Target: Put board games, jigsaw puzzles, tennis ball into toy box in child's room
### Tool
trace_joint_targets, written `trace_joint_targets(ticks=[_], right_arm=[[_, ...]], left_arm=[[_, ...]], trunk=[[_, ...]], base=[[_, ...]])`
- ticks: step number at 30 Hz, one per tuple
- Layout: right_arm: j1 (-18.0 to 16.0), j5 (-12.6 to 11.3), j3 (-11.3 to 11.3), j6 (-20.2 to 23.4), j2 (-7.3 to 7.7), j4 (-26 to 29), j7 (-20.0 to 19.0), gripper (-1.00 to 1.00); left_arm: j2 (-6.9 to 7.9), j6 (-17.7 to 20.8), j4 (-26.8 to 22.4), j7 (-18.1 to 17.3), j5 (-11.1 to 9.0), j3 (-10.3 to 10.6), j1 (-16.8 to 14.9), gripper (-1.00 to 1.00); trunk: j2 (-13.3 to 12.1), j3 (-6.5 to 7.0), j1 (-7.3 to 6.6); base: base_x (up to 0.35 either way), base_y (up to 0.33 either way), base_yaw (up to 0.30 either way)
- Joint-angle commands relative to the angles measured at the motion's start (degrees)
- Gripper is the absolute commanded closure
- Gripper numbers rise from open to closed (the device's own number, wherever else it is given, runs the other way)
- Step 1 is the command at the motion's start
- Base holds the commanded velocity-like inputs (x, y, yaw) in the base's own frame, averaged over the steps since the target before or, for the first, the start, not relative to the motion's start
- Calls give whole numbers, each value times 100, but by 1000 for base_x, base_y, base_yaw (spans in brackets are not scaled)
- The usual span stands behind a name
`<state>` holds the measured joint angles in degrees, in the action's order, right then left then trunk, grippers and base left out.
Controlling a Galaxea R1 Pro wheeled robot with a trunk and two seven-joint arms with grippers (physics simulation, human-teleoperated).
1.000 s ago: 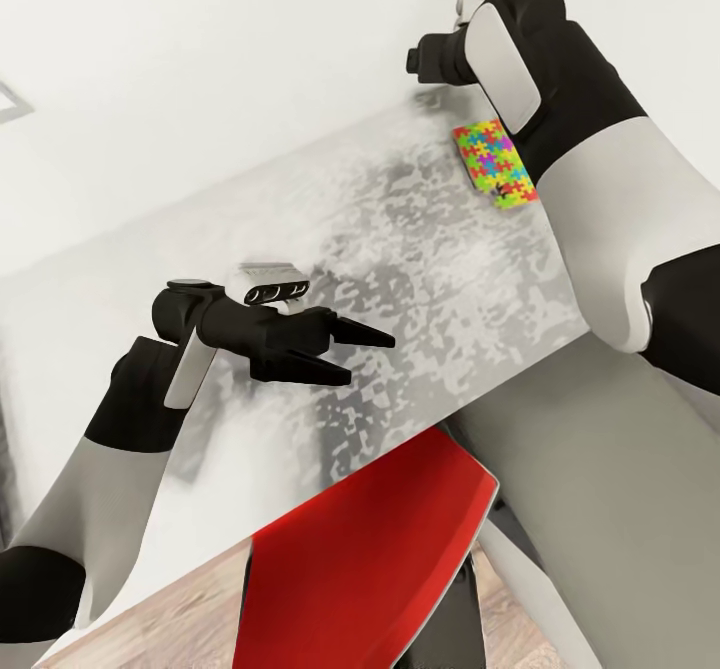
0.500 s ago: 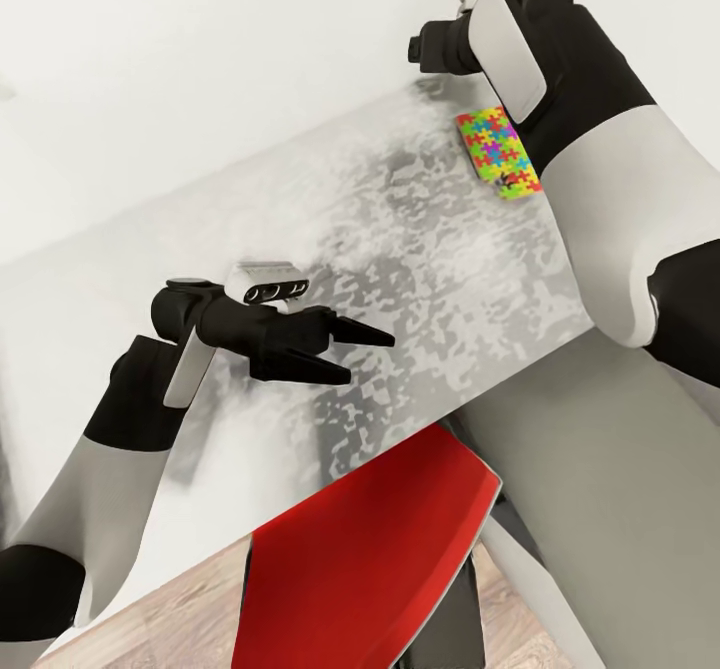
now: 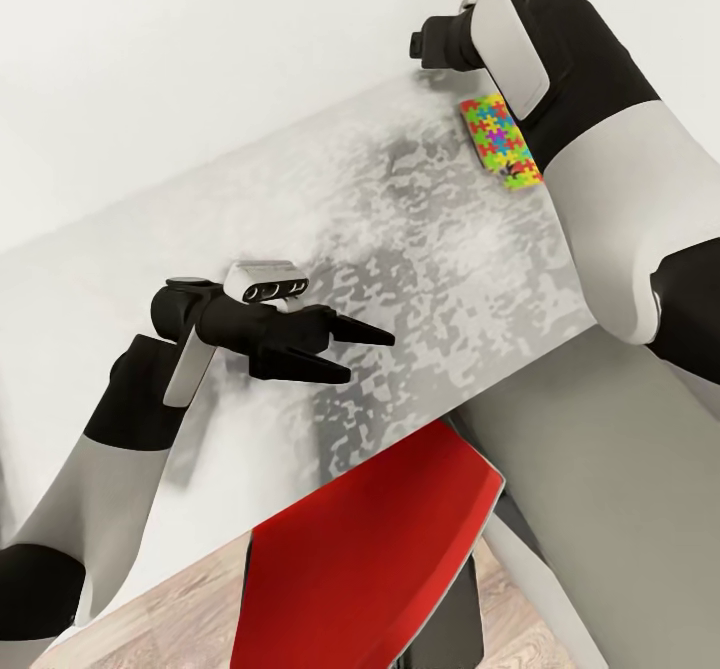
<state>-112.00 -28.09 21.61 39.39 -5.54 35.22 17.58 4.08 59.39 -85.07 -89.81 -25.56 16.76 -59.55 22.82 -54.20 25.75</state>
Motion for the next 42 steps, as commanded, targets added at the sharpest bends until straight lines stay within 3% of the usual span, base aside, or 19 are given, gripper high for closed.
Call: trace_joint_targets(ticks=[1, 13, 21, 33, 35, 42], right_arm=[[-7, -62, 25, 12, 5, 1, 53, -100], [-79, -81, 13, 83, 20, -150, -91, -100], [-84, -82, 12, 113, 156, -163, -458, -100], [-85, -62, 36, 91, 198, -288, -470, -100], [-85, -7, 64, 85, 181, -330, -410, -100], [-85, 607, 114, 71, 124, -427, -194, -100]], left_arm=[[5, 61, 0, -19, -4, 10, -4, -100], [0, 61, 0, -19, -10, 12, -4, -100], [19, 61, 0, -19, -11, 12, -4, -100], [14, 61, 0, -19, -10, 12, -4, -100], [14, 61, 0, -19, -11, 12, -4, -100], [1, 61, 0, -19, -11, 12, -4, -100]], trunk=[[9, -16, 3], [9, -79, 3], [9, -81, 3], [9, -82, 3], [9, -82, 3], [9, -82, 3]], base=[[0, 0, 0], [0, 0, 18], [0, 0, 1], [0, 0, 0], [0, 0, 0], [0, 0, 0]])
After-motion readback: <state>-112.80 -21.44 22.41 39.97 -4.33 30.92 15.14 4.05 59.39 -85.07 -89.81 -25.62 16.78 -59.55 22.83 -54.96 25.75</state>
